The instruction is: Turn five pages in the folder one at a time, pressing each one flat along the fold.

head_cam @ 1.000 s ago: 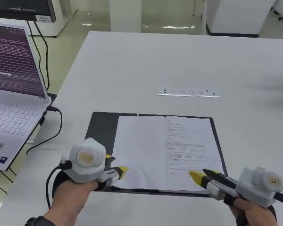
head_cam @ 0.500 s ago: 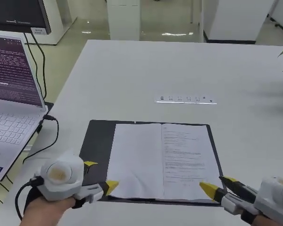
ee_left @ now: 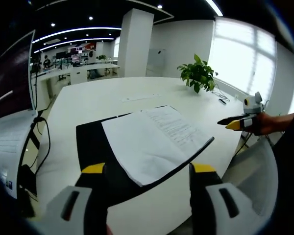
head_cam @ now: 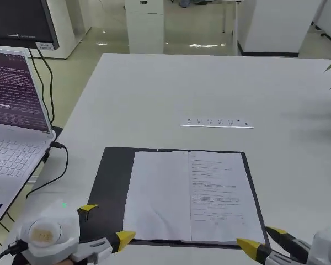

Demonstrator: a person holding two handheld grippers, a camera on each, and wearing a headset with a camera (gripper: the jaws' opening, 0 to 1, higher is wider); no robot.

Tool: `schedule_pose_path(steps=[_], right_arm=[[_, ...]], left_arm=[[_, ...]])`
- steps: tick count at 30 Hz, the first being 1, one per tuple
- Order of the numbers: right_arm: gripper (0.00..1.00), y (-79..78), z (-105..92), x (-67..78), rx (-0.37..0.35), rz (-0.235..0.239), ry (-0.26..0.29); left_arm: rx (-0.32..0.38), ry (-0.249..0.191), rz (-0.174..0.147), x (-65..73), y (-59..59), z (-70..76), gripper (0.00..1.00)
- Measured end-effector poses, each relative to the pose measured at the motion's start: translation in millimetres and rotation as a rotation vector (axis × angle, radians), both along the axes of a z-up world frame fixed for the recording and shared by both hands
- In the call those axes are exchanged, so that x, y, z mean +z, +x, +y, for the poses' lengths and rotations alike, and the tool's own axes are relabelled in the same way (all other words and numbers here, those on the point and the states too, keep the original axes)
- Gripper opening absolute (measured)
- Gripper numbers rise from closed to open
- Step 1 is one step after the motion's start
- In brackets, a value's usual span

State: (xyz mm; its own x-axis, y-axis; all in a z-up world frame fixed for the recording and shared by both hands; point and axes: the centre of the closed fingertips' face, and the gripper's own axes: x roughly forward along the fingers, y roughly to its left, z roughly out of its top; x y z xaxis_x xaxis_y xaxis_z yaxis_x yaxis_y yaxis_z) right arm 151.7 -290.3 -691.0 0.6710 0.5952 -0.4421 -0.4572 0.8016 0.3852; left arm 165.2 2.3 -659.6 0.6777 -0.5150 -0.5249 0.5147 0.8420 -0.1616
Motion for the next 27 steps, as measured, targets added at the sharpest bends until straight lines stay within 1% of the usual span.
schedule_pose_path(steps=[1,6,9,10,14,20,24,27], right_arm=[[0.63,-1.2,-0.4,0.5,0.001,0.0,0.001],[0.63,-3.2,-4.3,1.4,-0.015,0.001,0.005],[0.64,-4.6,-6.1,-0.2,-0.02,0.005,0.007],[0.64,-5.6,-6.7,-1.7,-0.022,0.011,0.007],[0.64,-8.0,-7.3,-6.0,-0.017,0.021,0.006],[0.64,-9.5,-8.2,-6.6,-0.012,0.022,0.006],[0.64,-10.0,-9.3,-8.1,-0.002,0.025,-0.01],[0.64,-11.3,-10.7,-10.0,-0.003,0.033,-0.007]], left_arm=[[0.015,-0.009,0.001,0.5,0.4,0.6,0.68],[0.045,-0.026,-0.002,3.2,1.2,0.6,0.67],[0.043,-0.023,0.002,1.3,0.4,-1.0,0.67],[0.041,-0.023,0.01,-0.2,-0.2,-2.4,0.67],[0.023,-0.013,0.023,-3.0,-1.0,-7.4,0.67],[-0.005,-0.013,0.025,-2.5,1.6,-18.4,0.67],[-0.028,-0.01,0.031,-2.1,4.1,-28.1,0.67],[-0.056,-0.004,0.038,-3.6,6.0,-37.3,0.67]])
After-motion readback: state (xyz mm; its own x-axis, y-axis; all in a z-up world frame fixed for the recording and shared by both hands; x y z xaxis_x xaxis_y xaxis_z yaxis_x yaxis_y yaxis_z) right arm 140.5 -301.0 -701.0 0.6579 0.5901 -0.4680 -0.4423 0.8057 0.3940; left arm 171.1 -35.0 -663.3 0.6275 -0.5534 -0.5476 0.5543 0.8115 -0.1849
